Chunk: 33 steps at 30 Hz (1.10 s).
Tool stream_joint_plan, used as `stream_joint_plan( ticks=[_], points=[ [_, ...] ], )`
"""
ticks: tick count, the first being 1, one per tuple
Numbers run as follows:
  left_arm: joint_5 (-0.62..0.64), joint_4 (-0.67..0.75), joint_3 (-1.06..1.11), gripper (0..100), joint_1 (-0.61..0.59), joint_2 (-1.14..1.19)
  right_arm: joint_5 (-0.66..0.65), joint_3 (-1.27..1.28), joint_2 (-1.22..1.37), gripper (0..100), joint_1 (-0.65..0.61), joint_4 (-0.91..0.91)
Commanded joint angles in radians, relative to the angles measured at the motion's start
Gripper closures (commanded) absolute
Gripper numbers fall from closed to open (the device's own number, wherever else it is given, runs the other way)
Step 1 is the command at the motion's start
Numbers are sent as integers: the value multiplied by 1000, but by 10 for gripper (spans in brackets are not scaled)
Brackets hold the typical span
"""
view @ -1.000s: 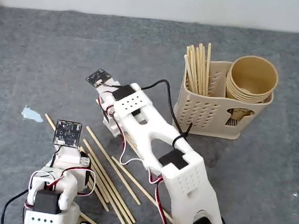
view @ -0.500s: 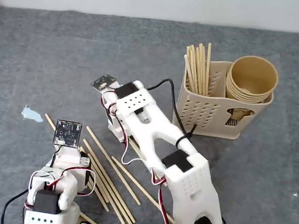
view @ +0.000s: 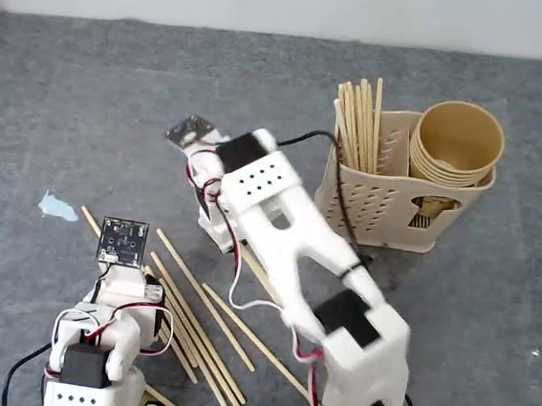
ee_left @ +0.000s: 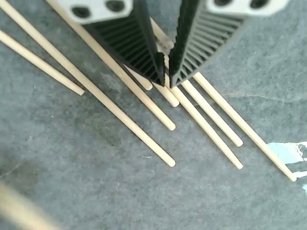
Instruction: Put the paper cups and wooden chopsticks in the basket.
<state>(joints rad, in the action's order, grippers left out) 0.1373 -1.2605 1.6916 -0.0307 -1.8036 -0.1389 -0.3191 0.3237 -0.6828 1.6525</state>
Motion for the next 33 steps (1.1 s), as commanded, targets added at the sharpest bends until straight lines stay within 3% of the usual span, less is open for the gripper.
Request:
stream_joint_plan(
  ticks=[1,8,14,21,33],
  points=[
    [11,-3,-8,986,0,-17,12,-14,-193,990,41,39],
    [11,-3,-8,986,0,-17,12,-14,-447,990,148,39],
    [11,-3,-8,986,0,-17,5,-14,-657,990,151,15],
    [11,-3,-8,986,0,-17,5,-14,-820,990,236,-173],
    [11,-3,-8,986,0,-17,12,-5,-831,990,443,-527]
  ],
)
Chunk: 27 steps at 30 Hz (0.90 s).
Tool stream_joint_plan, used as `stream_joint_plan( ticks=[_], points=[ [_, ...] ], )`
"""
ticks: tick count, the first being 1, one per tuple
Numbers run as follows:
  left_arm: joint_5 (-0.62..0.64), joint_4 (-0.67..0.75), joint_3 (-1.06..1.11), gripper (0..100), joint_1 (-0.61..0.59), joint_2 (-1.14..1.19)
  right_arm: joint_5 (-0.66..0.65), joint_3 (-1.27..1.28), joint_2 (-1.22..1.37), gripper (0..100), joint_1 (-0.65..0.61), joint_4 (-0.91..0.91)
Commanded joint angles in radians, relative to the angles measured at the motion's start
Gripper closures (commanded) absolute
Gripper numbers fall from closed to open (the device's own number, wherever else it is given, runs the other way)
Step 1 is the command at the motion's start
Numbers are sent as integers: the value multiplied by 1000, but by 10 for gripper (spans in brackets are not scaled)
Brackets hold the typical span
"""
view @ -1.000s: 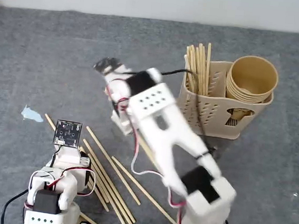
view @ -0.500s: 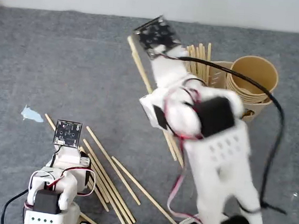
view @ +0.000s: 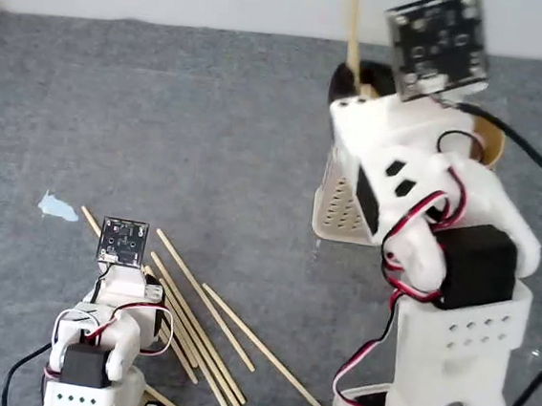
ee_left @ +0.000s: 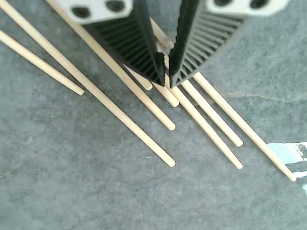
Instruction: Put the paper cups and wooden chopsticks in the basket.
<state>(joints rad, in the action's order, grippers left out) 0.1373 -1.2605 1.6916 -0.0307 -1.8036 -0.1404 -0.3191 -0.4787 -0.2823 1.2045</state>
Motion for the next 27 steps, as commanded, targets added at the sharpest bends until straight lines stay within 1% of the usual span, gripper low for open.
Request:
stream_joint_plan(
  ticks=[1,6,12,15,18,24,27],
  points=[
    [11,-3,-8,986,0,-17,14,15,-30,990,53,-114],
    [11,-3,-8,986,0,-17,14,199,-38,990,102,-334],
    [11,-3,-8,986,0,-17,14,457,-38,990,128,-587],
    [11,-3,-8,986,0,-17,12,555,-39,990,128,-664],
    [11,-3,-8,986,0,-17,12,594,-41,975,122,-670],
    [11,-3,-8,986,0,-17,12,589,-77,809,119,-578],
    [11,-3,-8,986,0,-17,14,589,-140,776,97,-552]
  ],
)
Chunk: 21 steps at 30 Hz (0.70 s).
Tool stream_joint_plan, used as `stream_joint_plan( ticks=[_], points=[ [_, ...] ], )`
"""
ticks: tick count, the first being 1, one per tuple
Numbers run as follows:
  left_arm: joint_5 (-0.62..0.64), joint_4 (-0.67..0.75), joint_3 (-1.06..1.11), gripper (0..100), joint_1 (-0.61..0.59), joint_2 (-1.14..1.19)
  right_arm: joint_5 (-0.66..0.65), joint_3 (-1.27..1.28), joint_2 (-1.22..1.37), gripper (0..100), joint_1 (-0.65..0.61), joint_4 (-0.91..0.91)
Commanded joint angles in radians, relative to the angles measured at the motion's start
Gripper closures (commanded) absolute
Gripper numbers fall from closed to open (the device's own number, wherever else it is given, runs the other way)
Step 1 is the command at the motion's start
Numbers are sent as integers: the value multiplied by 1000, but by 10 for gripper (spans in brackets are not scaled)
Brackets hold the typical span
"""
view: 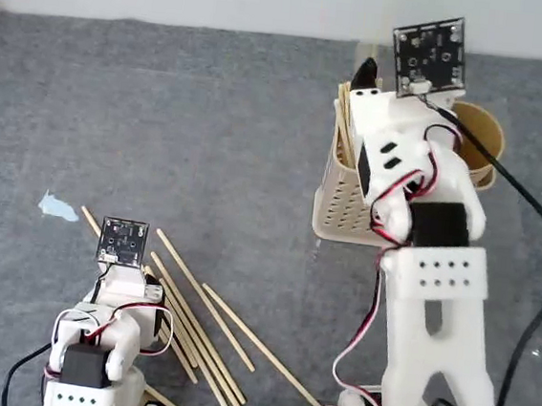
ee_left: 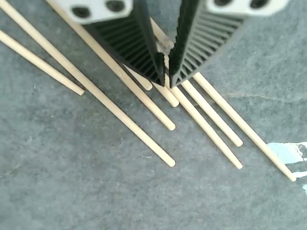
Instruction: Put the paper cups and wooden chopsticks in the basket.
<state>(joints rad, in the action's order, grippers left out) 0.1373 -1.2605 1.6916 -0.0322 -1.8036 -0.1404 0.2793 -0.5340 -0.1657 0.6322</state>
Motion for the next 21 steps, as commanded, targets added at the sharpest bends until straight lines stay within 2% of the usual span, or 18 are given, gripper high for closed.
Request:
stream_joint_plan(
  ticks=[1,5,13,18,21],
  points=[
    [11,-3,-8,986,2,-17,14,-9,-113,775,-36,35],
    [11,-3,-8,986,2,-17,14,-9,-243,775,-91,147],
    [11,-3,-8,986,11,-17,14,-5,-545,775,-177,533],
    [9,-3,-8,986,-9,-17,25,-3,-578,775,-217,720],
    [8,-9,-41,986,-69,-17,106,-3,-530,775,-249,802]
  ],
)
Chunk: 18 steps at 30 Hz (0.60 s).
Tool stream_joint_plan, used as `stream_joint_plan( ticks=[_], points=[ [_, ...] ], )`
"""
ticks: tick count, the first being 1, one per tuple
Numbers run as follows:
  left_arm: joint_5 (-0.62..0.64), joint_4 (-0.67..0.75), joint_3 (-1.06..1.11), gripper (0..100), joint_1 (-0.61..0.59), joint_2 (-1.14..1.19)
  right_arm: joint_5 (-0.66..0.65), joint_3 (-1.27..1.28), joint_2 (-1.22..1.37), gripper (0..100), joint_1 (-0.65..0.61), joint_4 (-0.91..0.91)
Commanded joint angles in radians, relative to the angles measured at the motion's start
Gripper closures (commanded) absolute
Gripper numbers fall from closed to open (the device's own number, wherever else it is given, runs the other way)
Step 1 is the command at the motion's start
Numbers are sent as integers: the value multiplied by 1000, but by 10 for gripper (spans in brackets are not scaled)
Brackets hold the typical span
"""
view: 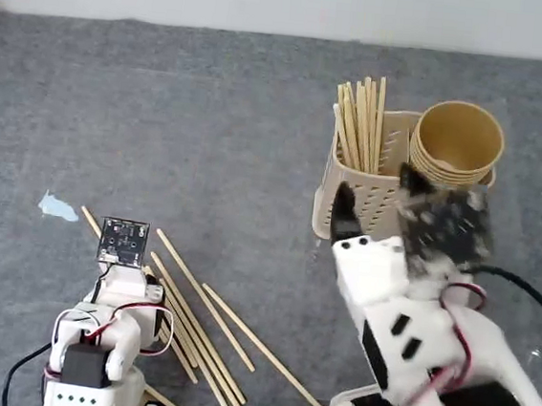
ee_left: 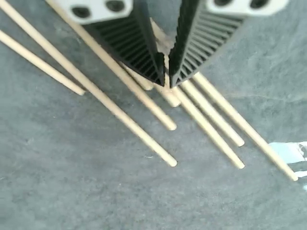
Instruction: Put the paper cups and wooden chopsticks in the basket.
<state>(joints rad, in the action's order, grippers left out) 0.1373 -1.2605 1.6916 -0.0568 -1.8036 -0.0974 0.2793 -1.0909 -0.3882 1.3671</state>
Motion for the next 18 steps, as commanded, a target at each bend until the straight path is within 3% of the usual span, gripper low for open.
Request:
stream_joint_plan(
  ticks=[1,12,18],
  points=[
    [8,-18,-62,986,-74,-17,83,-3,51,775,-38,91],
    [8,-26,-148,985,-569,-17,261,-3,389,773,-219,189],
    [8,-46,-147,985,-738,-17,287,-3,538,772,-366,179]
  ],
)
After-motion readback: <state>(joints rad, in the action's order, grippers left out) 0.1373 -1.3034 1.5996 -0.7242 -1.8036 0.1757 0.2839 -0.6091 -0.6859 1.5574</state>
